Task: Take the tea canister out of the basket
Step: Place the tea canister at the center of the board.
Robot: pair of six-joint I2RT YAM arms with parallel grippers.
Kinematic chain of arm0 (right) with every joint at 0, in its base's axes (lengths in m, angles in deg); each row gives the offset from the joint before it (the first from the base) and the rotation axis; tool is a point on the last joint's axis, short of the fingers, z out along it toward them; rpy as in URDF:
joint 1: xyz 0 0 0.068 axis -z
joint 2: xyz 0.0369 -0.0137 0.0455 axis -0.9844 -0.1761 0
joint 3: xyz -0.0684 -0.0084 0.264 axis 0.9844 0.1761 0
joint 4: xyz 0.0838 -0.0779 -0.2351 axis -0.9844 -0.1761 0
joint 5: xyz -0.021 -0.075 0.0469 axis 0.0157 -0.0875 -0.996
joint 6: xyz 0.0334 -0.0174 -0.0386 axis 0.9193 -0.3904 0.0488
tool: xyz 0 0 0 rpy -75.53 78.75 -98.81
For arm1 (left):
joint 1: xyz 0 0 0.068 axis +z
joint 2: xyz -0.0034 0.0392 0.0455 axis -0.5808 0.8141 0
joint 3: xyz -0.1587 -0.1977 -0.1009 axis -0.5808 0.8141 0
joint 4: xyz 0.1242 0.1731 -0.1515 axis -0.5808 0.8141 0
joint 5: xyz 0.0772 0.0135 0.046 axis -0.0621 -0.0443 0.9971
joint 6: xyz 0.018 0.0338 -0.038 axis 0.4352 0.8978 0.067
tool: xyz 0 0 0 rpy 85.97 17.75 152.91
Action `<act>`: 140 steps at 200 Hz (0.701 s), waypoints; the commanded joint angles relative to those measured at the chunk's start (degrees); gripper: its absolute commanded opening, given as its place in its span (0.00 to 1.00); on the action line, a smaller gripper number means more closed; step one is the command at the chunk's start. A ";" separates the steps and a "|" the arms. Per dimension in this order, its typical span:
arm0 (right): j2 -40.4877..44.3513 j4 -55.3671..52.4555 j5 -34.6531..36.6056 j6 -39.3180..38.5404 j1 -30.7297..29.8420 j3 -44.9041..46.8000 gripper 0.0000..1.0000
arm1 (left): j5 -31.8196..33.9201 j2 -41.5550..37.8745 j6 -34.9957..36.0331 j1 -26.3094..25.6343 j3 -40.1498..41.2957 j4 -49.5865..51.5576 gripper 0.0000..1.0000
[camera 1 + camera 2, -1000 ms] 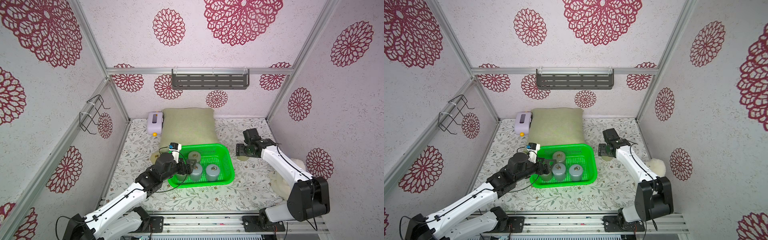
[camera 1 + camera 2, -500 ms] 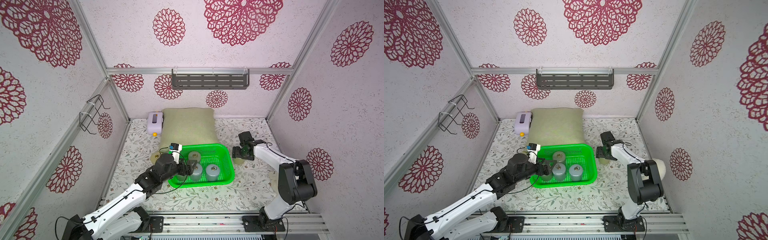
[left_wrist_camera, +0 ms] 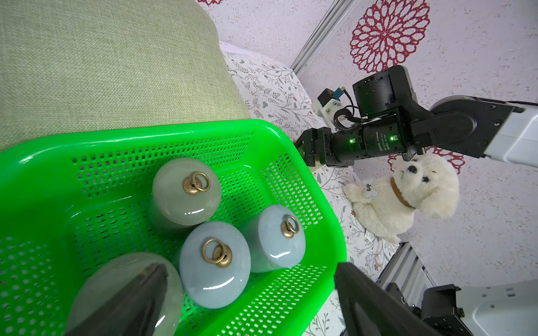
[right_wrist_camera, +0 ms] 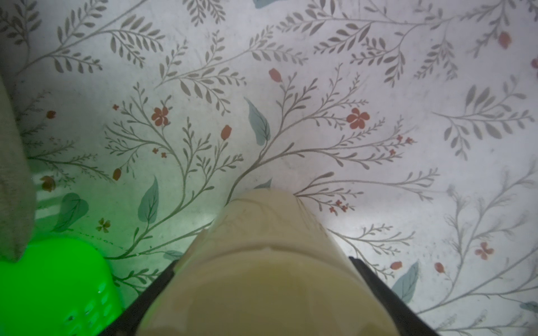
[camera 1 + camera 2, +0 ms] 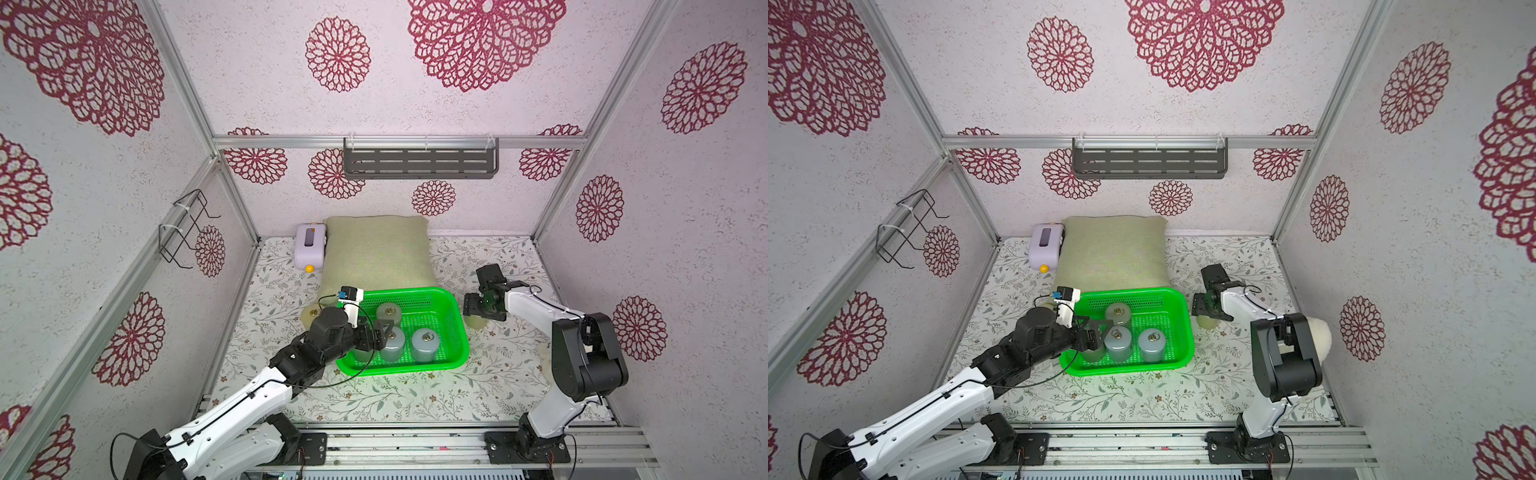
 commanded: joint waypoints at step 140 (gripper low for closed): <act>23.34 2.77 -5.57 0.65 -4.58 3.32 0.99 | 17.36 -0.47 1.44 -0.93 -1.82 5.42 0.97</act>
